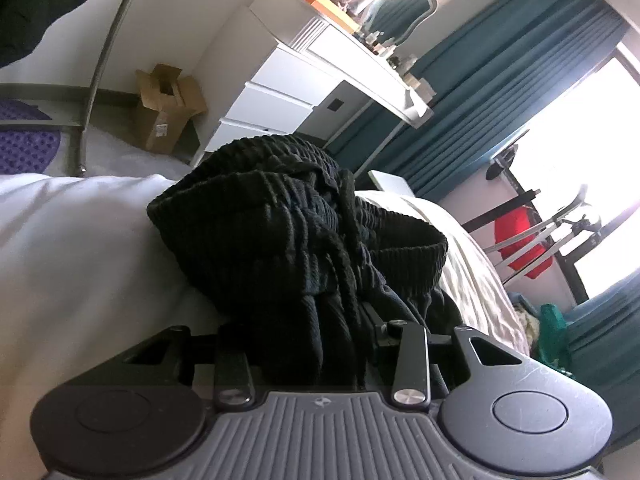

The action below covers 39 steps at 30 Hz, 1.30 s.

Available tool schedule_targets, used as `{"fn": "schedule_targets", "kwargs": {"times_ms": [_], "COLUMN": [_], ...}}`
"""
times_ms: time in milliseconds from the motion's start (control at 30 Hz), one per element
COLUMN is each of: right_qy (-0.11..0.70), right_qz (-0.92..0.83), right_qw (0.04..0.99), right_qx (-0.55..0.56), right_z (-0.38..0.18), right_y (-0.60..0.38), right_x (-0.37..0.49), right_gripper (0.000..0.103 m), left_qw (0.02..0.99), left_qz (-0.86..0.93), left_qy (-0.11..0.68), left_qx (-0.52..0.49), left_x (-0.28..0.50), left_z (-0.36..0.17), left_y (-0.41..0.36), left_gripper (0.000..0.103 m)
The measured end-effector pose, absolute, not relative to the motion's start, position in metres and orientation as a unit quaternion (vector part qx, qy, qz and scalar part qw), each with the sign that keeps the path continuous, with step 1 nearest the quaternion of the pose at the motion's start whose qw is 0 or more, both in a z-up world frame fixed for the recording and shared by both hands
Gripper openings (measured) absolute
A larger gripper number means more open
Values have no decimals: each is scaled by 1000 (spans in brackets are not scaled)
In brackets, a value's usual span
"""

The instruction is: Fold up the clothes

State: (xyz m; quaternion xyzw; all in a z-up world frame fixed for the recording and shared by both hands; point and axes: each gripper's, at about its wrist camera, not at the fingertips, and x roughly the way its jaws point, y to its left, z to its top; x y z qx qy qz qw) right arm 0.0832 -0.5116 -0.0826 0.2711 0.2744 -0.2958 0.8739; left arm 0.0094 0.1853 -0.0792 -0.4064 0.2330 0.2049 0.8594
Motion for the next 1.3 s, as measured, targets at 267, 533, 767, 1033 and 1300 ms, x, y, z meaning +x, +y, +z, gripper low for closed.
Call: {"fn": "schedule_targets", "kwargs": {"times_ms": [267,533,767,1033,1300], "right_qy": [267,254,254,272,286], "right_qz": [-309,-302,-265,-245,-265], "right_qw": [875,878,873,872,858], "right_qx": [261,269,320,324,334], "right_z": [-66,-41,-43,-58,-81], "right_y": [-508,-485,-458,-451,-453], "right_x": [73,29,6,37,62], "right_gripper": [45,86,86,86,88], "left_qw": [878,928,946,932,896], "left_qz": [168,103,10,-5,-25], "left_qy": [266,247,286,358,434], "left_qx": [-360,-259,-152,-58,-89], "left_x": [-13,-26,44,168,242], "left_z": [-58,-19,13,-5,-55], "left_y": [167,142,132,152,187], "left_gripper": [53,67,70,70,50]}}
